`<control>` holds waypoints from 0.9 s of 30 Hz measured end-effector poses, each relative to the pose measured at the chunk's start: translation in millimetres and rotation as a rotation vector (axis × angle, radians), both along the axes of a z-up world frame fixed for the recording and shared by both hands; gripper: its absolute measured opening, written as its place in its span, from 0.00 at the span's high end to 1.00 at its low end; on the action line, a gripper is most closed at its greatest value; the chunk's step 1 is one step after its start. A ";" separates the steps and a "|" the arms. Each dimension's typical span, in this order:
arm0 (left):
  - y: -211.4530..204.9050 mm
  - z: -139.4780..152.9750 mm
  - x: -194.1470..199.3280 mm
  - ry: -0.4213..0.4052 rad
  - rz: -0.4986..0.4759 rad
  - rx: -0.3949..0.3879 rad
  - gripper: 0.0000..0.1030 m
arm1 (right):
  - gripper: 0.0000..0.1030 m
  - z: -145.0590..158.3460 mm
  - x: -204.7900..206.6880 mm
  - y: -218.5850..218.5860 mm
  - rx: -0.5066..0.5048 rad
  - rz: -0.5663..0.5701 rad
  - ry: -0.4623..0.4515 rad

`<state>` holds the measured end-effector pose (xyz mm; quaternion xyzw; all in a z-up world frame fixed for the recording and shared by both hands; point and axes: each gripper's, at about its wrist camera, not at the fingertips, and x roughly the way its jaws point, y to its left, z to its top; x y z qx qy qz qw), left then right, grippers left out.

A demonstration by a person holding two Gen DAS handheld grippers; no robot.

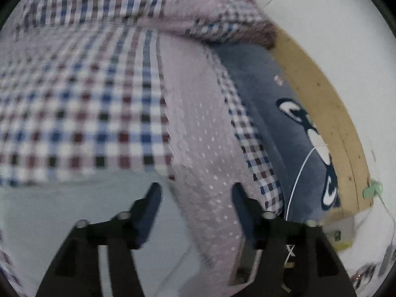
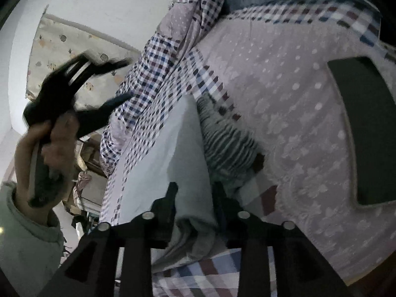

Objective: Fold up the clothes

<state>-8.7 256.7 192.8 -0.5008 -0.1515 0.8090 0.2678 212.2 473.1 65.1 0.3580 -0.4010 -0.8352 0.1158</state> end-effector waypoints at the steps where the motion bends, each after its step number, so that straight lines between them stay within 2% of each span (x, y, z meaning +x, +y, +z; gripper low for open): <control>1: -22.8 5.4 5.8 0.025 0.004 0.000 0.26 | 0.63 1.4 -0.8 3.1 -0.008 0.009 0.007; 3: -67.9 9.1 15.4 0.054 0.030 -0.001 0.22 | 0.62 7.0 -1.6 10.2 -0.018 0.032 0.023; 6: -144.4 -3.9 30.4 0.057 0.083 0.005 0.22 | 0.55 24.4 -22.5 12.0 0.025 0.115 0.057; 9: -203.4 -37.5 47.6 0.034 0.134 0.011 0.22 | 0.50 34.2 -53.1 7.8 0.095 0.225 0.051; 13: -253.5 -86.1 62.7 -0.008 0.181 0.086 0.22 | 0.49 49.3 -95.8 -3.0 0.197 0.323 0.017; 15: -266.4 -108.2 64.9 -0.027 0.184 0.124 0.22 | 0.47 54.7 -121.4 -13.1 0.257 0.368 -0.003; 19: -276.4 -140.7 59.0 -0.051 0.171 0.167 0.22 | 0.47 41.3 -166.1 -33.7 0.335 0.412 -0.075; 22: -281.1 -154.4 50.8 -0.027 0.145 0.212 0.23 | 0.47 30.9 -199.5 -49.0 0.393 0.444 -0.130; 25: -283.4 -164.4 39.2 -0.033 0.115 0.298 0.24 | 0.47 17.7 -220.1 -61.4 0.407 0.465 -0.152; 27: -279.1 -165.6 31.0 -0.036 0.075 0.318 0.32 | 0.47 14.3 -229.4 -66.6 0.410 0.478 -0.146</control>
